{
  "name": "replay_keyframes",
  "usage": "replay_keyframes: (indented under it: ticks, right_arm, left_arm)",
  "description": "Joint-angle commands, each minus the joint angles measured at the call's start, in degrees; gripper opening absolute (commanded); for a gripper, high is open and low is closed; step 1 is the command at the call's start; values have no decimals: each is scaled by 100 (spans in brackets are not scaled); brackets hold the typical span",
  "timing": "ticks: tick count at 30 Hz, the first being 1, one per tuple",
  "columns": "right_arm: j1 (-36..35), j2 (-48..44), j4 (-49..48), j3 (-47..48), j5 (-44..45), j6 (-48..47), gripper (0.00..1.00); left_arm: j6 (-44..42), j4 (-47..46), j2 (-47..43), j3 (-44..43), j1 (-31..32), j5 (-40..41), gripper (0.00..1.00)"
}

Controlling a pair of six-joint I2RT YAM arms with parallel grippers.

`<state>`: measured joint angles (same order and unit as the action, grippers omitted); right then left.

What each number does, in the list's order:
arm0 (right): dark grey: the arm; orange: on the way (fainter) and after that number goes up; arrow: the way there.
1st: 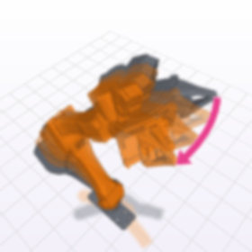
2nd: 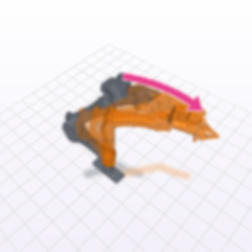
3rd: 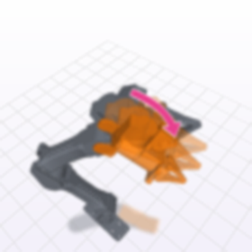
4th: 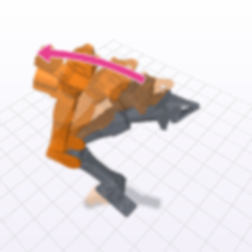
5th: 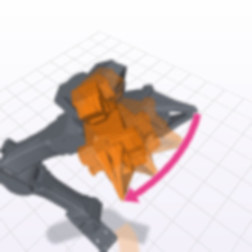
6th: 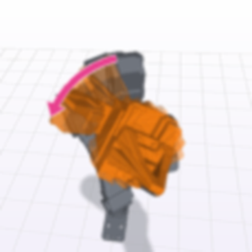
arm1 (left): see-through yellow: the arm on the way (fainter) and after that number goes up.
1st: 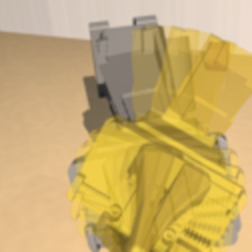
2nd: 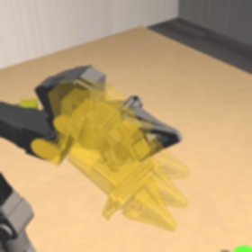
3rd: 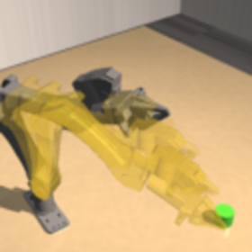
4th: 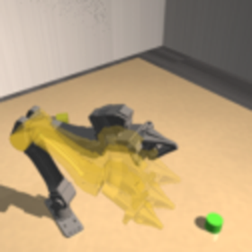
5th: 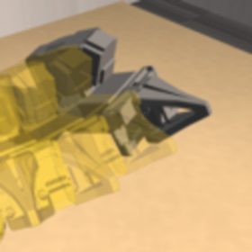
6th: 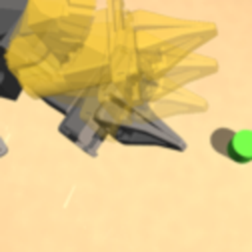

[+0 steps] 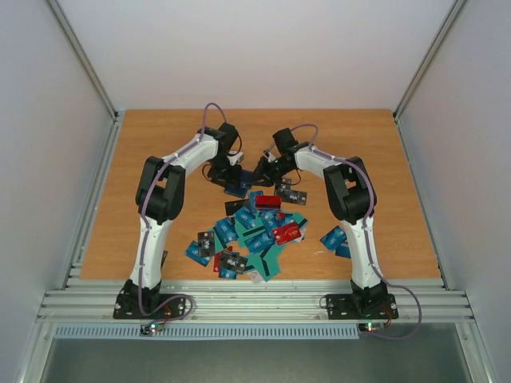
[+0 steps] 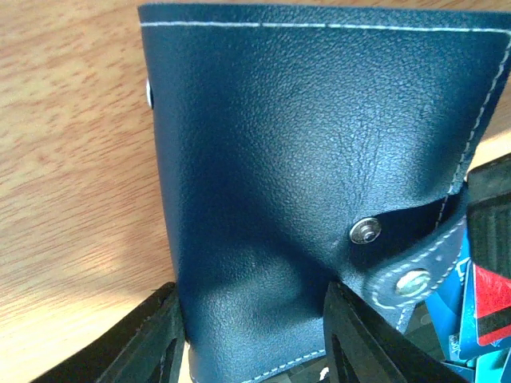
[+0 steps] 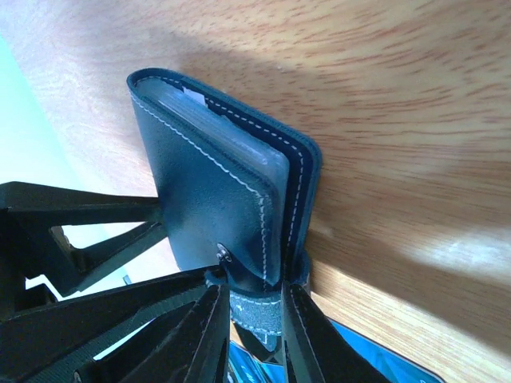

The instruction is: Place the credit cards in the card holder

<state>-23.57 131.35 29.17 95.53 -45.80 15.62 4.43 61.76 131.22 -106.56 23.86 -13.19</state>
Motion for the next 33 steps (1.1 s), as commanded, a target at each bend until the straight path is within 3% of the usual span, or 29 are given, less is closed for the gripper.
replay_keyframes:
  ticks: [1,15,21,33]
  right_arm:
    - [-118,36,-67,80,-131,88,20]
    - [49,-422,402,-140,400,-532,19]
    - [37,-594,-115,-619,222,-321,18]
    - [-76,-310,-184,-203,-74,-226,16]
  left_arm:
    - [23,-92,528,87,84,397,48]
    - [42,-32,543,8,84,335,47]
    - [42,0,576,-42,84,267,46]
    - [58,-147,483,120,84,212,38]
